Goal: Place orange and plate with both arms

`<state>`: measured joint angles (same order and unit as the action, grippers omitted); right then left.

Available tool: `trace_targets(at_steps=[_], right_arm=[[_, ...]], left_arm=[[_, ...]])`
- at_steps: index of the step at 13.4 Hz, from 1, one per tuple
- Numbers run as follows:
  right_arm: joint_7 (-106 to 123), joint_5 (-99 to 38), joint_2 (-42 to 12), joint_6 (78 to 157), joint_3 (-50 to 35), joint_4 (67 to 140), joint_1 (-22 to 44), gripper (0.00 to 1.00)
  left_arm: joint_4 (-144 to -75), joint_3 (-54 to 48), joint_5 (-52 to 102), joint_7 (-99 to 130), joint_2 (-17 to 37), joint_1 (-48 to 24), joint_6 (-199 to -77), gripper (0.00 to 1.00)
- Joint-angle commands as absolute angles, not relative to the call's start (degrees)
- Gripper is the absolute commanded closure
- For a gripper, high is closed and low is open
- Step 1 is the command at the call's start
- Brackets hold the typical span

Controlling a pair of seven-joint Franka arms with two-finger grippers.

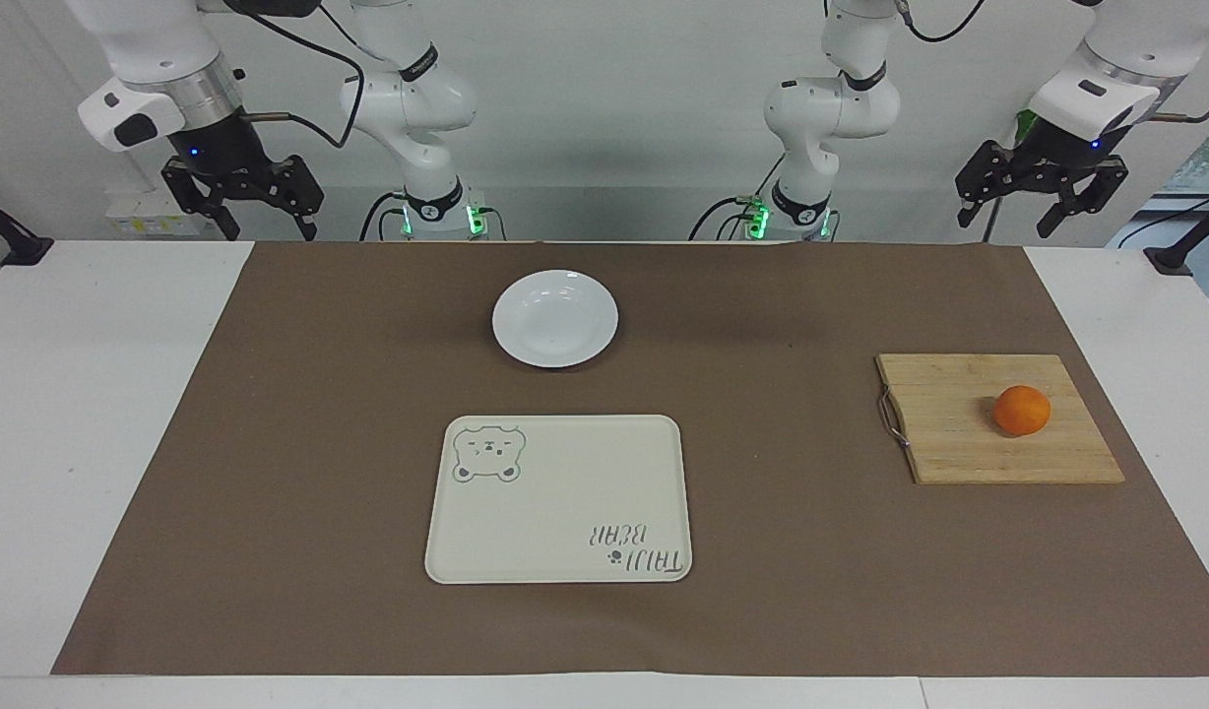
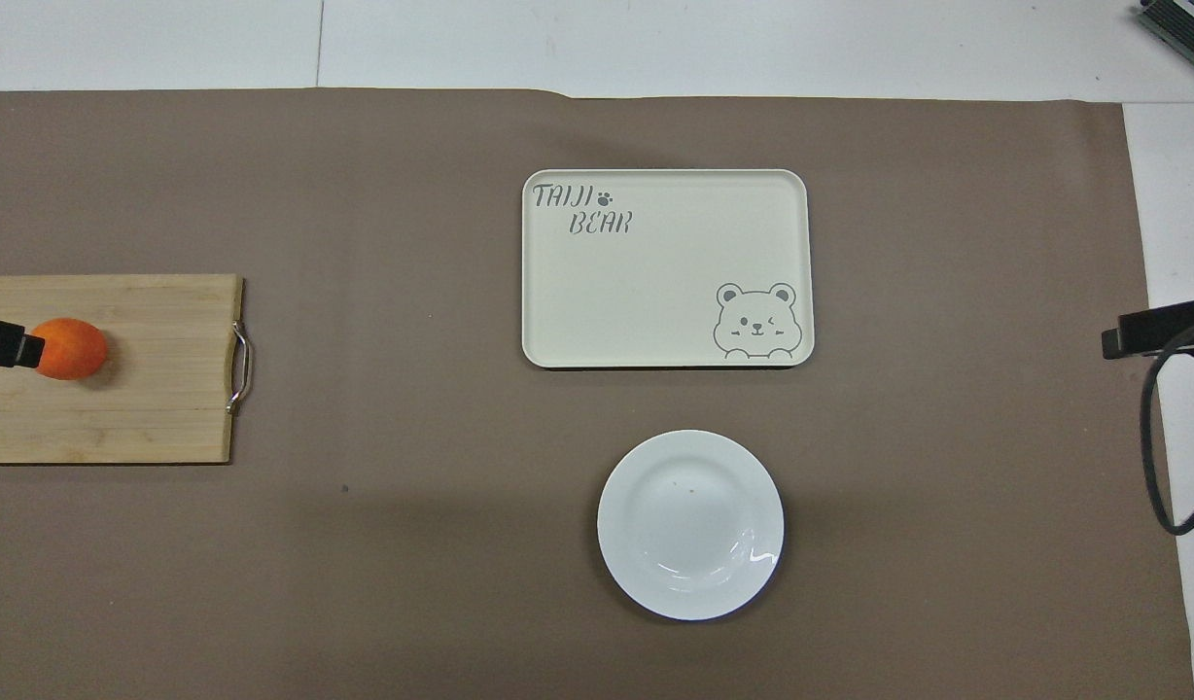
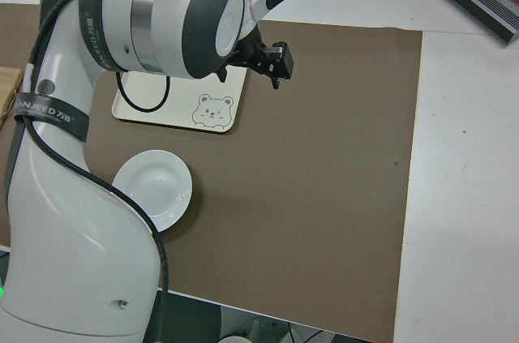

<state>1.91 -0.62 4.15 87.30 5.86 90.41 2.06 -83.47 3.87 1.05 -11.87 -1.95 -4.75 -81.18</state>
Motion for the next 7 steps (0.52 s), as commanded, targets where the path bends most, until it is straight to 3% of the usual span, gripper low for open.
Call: trace_targets(at_steps=[1,7], right_arm=[[3.3,-1.0,5.2,86.9,5.8,91.3,1.8,0.0],[3.3,-1.0,5.2,86.9,5.8,91.4,1.8,0.0]], left_arm=[[-82.4,3.5,0.4,-11.4,-1.6,-4.3,-80.3,0.0],[-83.0,3.3,0.6,-11.5,-2.4,-4.6,-80.2,0.0]])
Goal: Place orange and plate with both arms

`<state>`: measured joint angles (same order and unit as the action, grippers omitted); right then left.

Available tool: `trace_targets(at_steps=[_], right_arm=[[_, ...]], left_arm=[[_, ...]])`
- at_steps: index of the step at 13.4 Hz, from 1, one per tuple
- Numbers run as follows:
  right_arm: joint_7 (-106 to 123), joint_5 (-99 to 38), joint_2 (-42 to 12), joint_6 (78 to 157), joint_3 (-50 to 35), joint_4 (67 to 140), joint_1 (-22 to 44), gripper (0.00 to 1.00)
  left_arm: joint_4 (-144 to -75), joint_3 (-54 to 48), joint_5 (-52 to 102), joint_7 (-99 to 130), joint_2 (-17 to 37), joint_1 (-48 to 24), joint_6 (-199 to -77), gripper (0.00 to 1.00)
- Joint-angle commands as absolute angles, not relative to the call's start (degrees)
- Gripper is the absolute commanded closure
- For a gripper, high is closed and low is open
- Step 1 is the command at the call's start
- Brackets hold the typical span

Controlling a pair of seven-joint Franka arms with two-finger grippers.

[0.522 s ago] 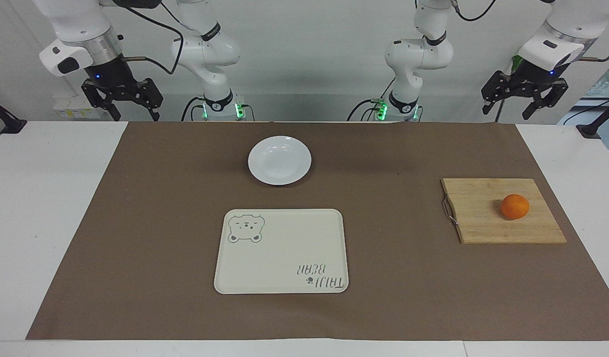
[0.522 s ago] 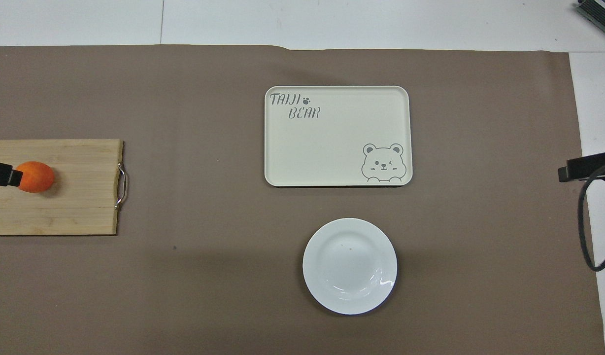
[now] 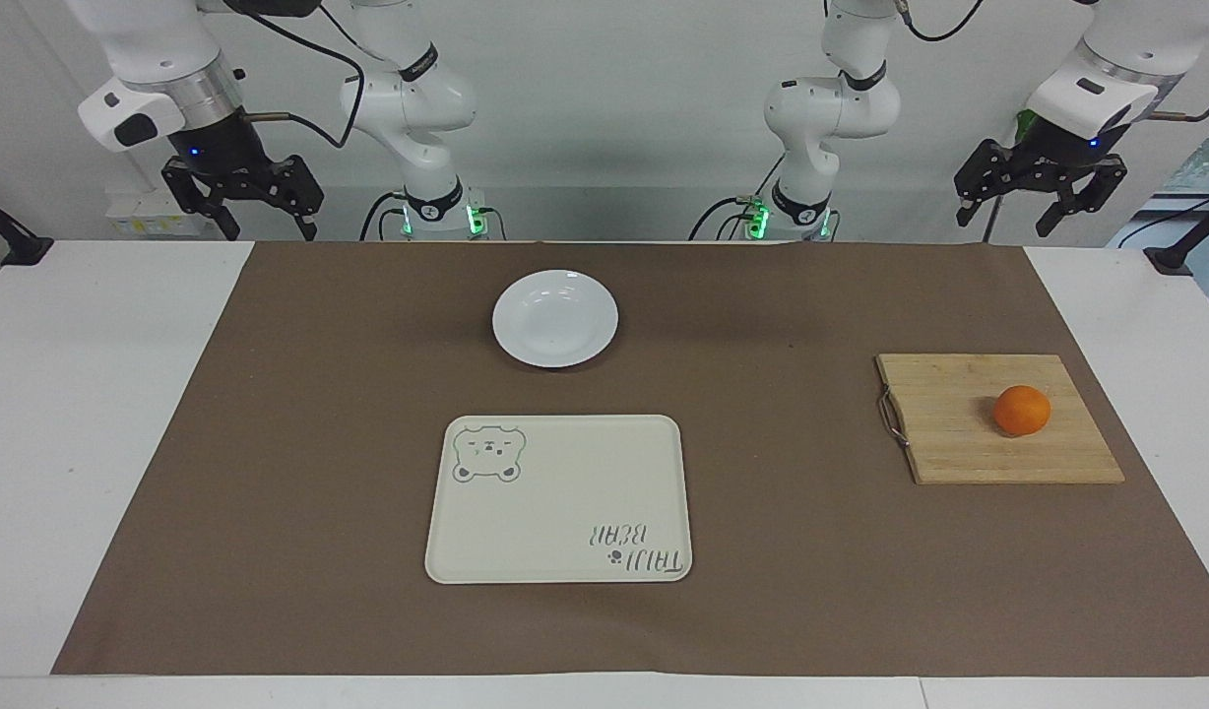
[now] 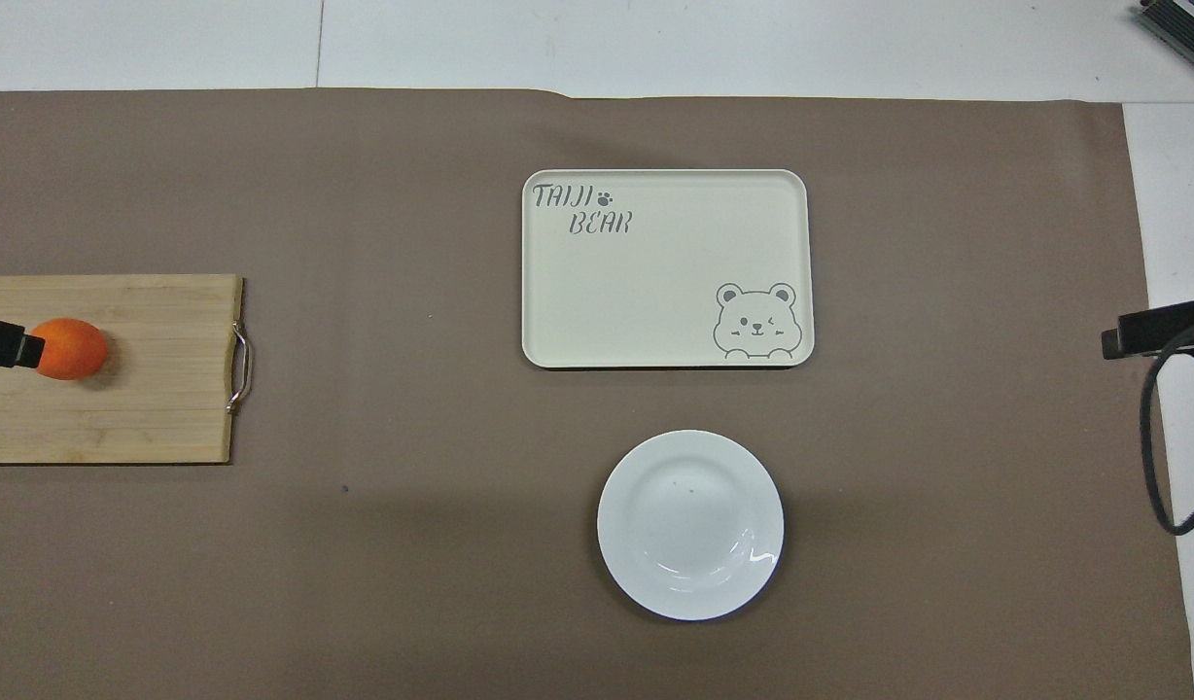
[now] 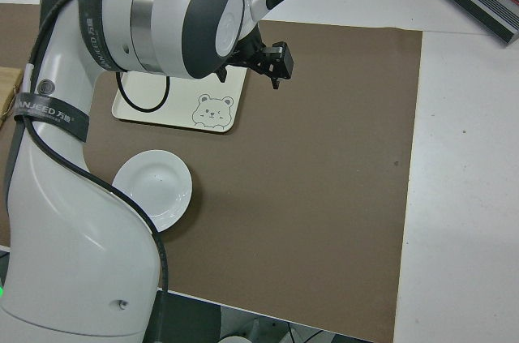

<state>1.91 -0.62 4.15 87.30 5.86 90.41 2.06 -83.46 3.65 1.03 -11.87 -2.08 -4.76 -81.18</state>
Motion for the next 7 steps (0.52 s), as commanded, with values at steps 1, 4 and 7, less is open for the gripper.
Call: trace_targets(at_steps=[1,4,7], right_arm=[[3.3,-1.0,5.2,86.9,5.8,91.3,1.8,0.0],[3.3,-1.0,5.2,86.9,5.8,91.4,1.8,0.0],[3.3,-1.0,5.2,86.9,5.8,91.3,1.8,0.0]], left_arm=[[-83.0,3.3,0.6,-11.4,-2.4,-4.6,-80.2,0.0],[-83.0,3.3,0.6,-11.2,-2.4,-4.5,-80.5,0.0],[-83.0,3.3,0.6,-11.2,-2.4,-4.6,-80.7,0.0]])
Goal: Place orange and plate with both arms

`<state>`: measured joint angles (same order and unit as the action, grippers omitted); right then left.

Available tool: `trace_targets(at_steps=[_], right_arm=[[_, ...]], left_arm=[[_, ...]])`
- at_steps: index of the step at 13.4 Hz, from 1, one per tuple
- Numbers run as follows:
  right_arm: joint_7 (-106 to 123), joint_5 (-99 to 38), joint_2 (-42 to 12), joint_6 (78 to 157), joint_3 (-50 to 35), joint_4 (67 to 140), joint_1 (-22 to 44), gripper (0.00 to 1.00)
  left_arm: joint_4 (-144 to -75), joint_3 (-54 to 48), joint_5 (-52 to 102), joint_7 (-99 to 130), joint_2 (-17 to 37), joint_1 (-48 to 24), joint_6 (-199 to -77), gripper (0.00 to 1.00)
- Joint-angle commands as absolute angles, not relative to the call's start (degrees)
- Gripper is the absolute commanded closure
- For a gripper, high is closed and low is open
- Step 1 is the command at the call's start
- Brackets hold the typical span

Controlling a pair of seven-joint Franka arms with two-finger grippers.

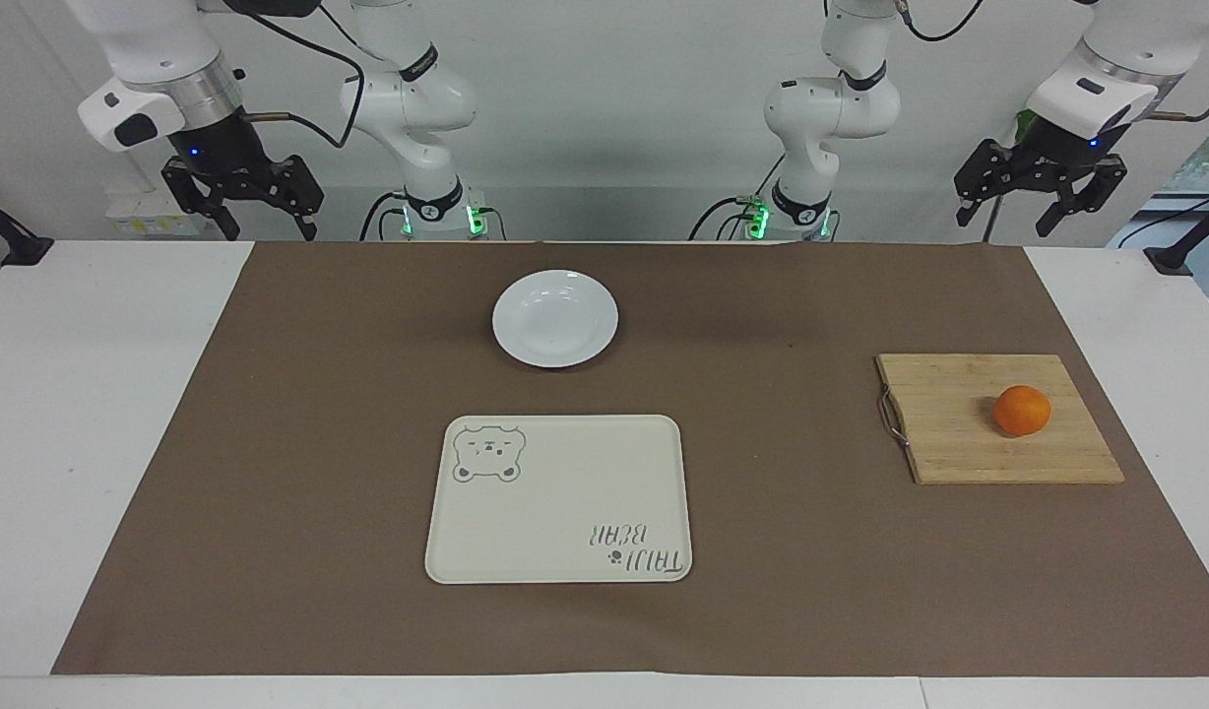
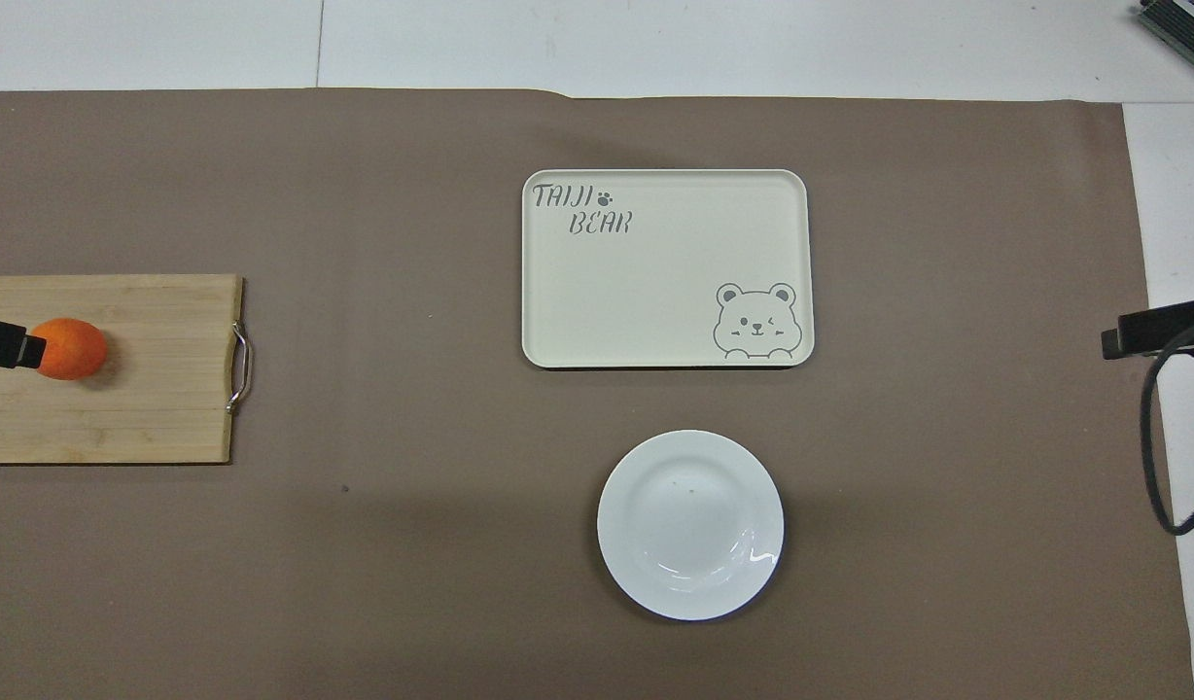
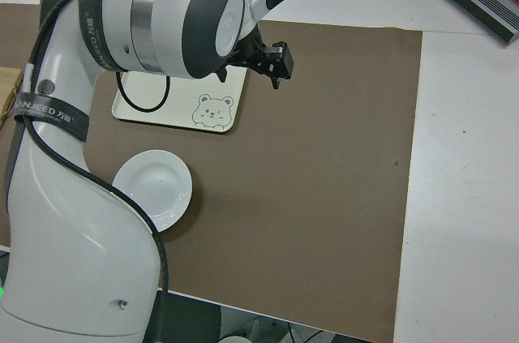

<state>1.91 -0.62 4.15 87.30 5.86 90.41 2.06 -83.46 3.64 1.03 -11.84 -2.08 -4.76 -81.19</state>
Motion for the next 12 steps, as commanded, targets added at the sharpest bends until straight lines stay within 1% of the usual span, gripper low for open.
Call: trace_targets(at_steps=[1,8,12], right_arm=[[3.3,-1.0,5.2,86.9,5.8,91.4,1.8,0.0],[3.3,-1.0,5.2,86.9,5.8,91.3,1.8,0.0],[3.3,-1.0,5.2,86.9,5.8,91.4,1.8,0.0]], left_arm=[[-83.1,3.3,0.6,-11.2,-2.4,-4.6,-80.9,0.0],[-83.4,3.2,0.6,-11.2,-2.5,-4.6,-81.2,0.0],[-83.6,3.5,0.8,-11.5,-2.5,-4.4,-83.5,0.0]])
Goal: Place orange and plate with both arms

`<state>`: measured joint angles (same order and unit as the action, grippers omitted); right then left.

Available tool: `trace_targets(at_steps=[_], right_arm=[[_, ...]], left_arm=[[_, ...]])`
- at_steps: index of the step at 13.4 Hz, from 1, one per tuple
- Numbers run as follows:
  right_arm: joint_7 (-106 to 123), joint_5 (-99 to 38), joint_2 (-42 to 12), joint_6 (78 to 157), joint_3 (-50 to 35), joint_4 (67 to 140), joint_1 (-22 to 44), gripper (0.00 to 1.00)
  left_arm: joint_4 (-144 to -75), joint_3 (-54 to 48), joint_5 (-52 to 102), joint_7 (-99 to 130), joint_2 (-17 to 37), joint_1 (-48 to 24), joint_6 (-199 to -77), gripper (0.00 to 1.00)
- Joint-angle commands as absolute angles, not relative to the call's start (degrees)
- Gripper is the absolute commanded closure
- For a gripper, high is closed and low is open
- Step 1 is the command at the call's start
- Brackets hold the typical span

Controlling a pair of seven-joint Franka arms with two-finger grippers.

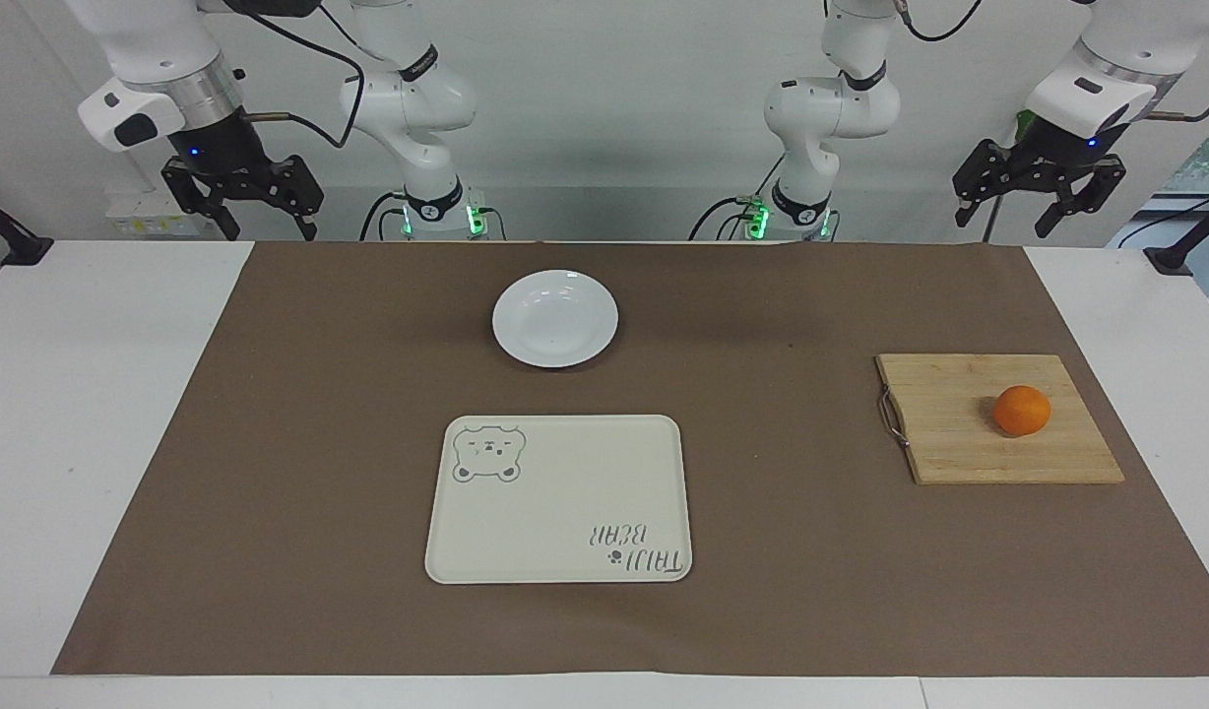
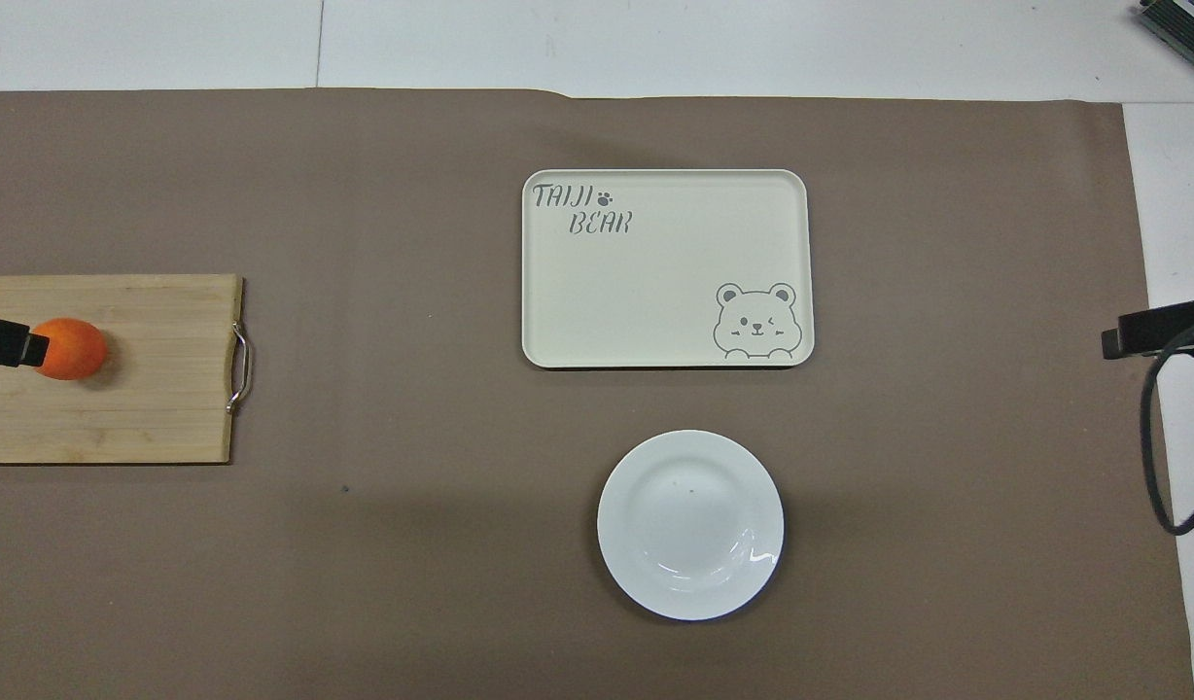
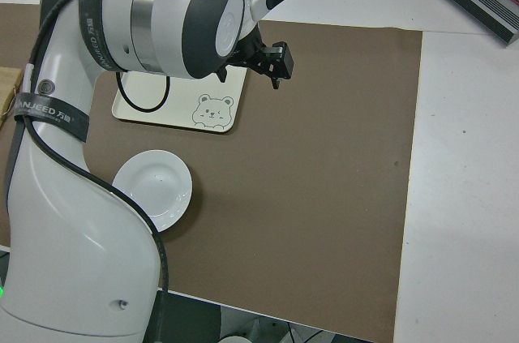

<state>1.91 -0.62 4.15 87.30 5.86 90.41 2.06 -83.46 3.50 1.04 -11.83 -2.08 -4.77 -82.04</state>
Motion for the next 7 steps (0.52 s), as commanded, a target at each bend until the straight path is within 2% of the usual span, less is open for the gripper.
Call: trace_targets(at_steps=[1,7], right_arm=[[3.3,-1.0,5.2,86.9,5.8,91.3,1.8,0.0],[3.3,-1.0,5.2,86.9,5.8,91.4,1.8,0.0]], left_arm=[[-83.6,3.6,0.8,-11.8,-2.4,-4.3,-84.0,0.0],[-86.2,3.8,1.0,-12.6,-1.8,-1.3,-89.0,0.0]])
